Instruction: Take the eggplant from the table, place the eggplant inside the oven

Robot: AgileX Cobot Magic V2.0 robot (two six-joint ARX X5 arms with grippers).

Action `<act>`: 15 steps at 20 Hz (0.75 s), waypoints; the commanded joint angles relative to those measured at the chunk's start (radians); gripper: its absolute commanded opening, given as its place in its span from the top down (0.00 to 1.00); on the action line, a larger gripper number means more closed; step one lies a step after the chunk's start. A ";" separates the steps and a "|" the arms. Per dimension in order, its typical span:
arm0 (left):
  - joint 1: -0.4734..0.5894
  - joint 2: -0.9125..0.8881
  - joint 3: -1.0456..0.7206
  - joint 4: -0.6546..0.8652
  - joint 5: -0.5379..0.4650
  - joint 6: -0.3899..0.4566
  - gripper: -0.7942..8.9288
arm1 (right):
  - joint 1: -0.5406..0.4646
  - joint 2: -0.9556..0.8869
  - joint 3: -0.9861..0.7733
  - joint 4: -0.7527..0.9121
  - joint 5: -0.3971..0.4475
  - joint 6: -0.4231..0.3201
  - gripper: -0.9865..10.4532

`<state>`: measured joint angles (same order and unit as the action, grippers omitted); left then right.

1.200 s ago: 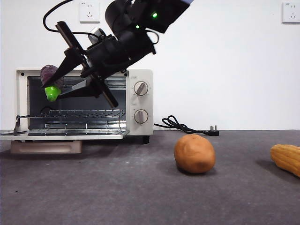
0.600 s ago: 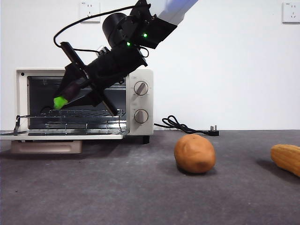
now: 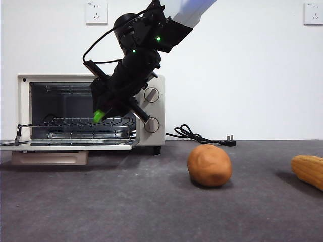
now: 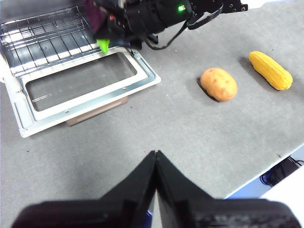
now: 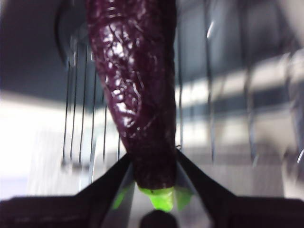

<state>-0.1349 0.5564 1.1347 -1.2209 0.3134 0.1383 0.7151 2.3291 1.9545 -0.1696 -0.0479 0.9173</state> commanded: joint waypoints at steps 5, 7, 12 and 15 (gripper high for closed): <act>-0.005 -0.012 -0.004 -0.014 0.000 0.020 0.92 | 0.005 0.018 0.001 0.101 0.046 -0.061 0.91; -0.005 -0.014 -0.004 -0.014 0.000 0.020 0.92 | 0.005 0.018 0.001 0.095 0.056 -0.066 0.84; -0.005 -0.014 -0.004 -0.021 0.000 0.022 0.92 | 0.005 0.018 0.001 0.084 0.067 -0.066 0.72; -0.005 -0.014 -0.004 -0.020 0.000 0.023 0.92 | 0.005 0.018 0.001 0.056 0.084 -0.066 0.72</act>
<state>-0.1349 0.5476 1.1347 -1.2427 0.3134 0.1490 0.7185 2.3337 1.9549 -0.1188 0.0299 0.8635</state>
